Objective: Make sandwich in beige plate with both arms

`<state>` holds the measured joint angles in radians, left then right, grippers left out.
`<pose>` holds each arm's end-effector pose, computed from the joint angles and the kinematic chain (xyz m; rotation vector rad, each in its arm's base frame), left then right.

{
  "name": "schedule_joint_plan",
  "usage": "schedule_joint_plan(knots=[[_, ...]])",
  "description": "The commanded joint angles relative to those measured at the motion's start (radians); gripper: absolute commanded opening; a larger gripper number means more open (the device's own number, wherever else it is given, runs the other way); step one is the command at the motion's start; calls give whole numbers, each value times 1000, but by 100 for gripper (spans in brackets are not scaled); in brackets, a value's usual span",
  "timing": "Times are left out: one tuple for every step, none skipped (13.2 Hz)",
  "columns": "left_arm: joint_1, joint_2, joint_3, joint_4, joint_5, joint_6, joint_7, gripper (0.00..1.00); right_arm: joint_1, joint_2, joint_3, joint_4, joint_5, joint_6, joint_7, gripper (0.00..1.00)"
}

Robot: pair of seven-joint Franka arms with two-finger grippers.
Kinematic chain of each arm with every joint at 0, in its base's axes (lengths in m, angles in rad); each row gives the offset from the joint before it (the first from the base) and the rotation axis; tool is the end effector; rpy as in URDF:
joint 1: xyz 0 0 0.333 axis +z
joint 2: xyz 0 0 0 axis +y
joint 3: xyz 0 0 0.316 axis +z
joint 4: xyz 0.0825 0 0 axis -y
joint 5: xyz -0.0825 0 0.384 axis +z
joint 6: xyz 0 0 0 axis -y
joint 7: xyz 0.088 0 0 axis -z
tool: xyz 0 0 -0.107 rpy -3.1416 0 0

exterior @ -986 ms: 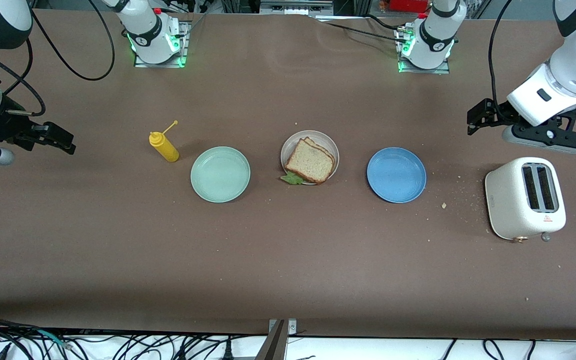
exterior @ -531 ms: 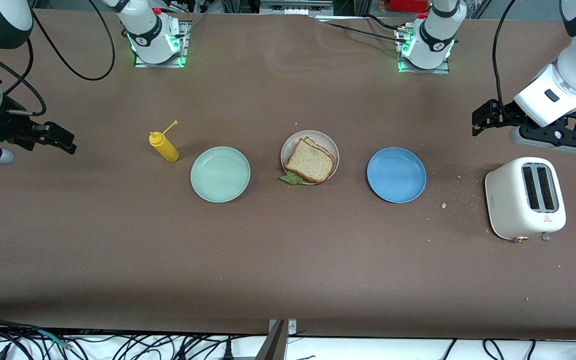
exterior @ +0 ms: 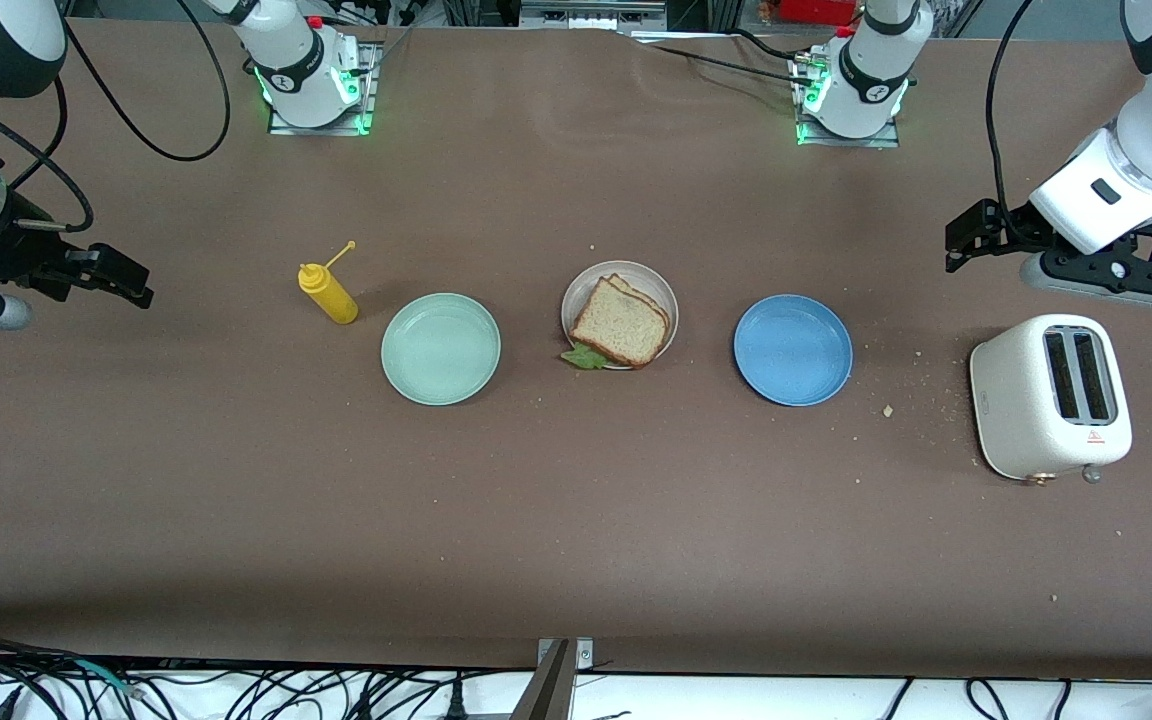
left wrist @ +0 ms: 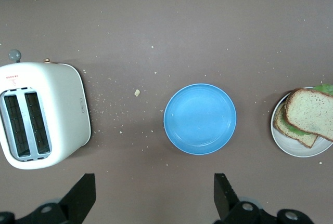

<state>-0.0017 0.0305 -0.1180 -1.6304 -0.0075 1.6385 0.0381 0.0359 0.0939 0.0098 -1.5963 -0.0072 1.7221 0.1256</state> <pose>0.5635 -0.0676 0.5851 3.1216 -0.2459 -0.0354 0.5936 0.0262 0.5719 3.1353 -0.1239 0.0507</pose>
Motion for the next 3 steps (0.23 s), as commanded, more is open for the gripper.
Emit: schedule_joint_plan(knots=[[6, 3, -2, 18, -11, -19, -7, 100, 4, 4, -2, 19, 16, -18, 16, 100], [6, 3, -2, 18, -11, -19, -6, 100, 4, 4, -2, 19, 16, -18, 16, 100], [8, 5, -2, 20, -11, -19, -6, 100, 4, 4, -2, 19, 16, -18, 16, 100]])
